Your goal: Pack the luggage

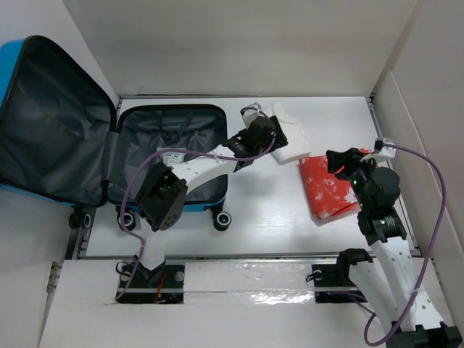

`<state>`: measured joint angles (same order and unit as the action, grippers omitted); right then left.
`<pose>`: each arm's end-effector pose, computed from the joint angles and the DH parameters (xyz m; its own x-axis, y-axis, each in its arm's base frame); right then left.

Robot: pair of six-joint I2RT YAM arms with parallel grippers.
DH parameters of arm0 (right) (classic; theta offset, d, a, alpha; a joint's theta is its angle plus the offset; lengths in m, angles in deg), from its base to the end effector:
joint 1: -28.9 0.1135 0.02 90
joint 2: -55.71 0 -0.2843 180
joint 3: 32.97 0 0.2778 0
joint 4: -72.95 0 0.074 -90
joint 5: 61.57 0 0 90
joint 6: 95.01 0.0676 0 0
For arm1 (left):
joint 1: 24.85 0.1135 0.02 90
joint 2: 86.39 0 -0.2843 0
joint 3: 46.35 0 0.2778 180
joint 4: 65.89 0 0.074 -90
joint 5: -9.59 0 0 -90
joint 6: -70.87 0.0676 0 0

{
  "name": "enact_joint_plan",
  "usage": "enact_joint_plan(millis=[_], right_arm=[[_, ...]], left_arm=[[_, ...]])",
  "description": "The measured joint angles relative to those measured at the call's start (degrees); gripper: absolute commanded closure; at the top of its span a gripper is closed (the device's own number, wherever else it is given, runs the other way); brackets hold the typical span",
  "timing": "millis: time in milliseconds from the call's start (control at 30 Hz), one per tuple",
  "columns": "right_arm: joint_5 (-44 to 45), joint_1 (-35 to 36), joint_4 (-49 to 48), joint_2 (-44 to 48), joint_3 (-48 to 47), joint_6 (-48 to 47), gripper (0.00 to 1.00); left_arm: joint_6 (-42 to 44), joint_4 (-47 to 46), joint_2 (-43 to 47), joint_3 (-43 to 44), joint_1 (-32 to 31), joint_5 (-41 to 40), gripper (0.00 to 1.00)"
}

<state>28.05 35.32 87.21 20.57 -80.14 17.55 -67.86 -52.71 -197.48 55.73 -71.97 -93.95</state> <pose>0.1994 0.0229 0.3295 -0.0811 0.3769 -0.9227 -0.0945 0.9187 0.3836 0.3696 -0.3747 0.2825 -0.5941 -0.4341 -0.6772 0.1795 0.7492 -0.6376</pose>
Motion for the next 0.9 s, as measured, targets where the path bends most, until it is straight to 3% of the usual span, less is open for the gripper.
enact_joint_plan(millis=[133, 267, 367, 700, 900], right_arm=[[-3.0, 0.0, 0.0, 0.0, 0.0, 0.1, 0.42], [-6.1, 0.0, -0.8, -0.9, 0.9, 0.2, 0.42], [-7.9, 0.0, -0.9, -0.9, 1.9, 0.2, 0.42], [-10.6, 0.0, -1.0, 1.3, 2.6, 0.4, 0.42], [-11.7, 0.4, -1.0, 1.4, 2.6, 0.4, 0.42]], left_arm=[[-4.3, 0.0, -2.7, 0.1, 0.3, -1.7, 0.14], [-7.3, 1.0, -7.3, 2.1, 0.4, -2.8, 0.18], [-9.2, 3.0, -13.0, 7.0, 0.4, -3.0, 0.23], [-13.6, 9.6, -26.6, 22.7, 0.7, -3.7, 0.28], [-13.5, 10.9, -31.0, 28.5, 1.1, -3.8, 0.5]])
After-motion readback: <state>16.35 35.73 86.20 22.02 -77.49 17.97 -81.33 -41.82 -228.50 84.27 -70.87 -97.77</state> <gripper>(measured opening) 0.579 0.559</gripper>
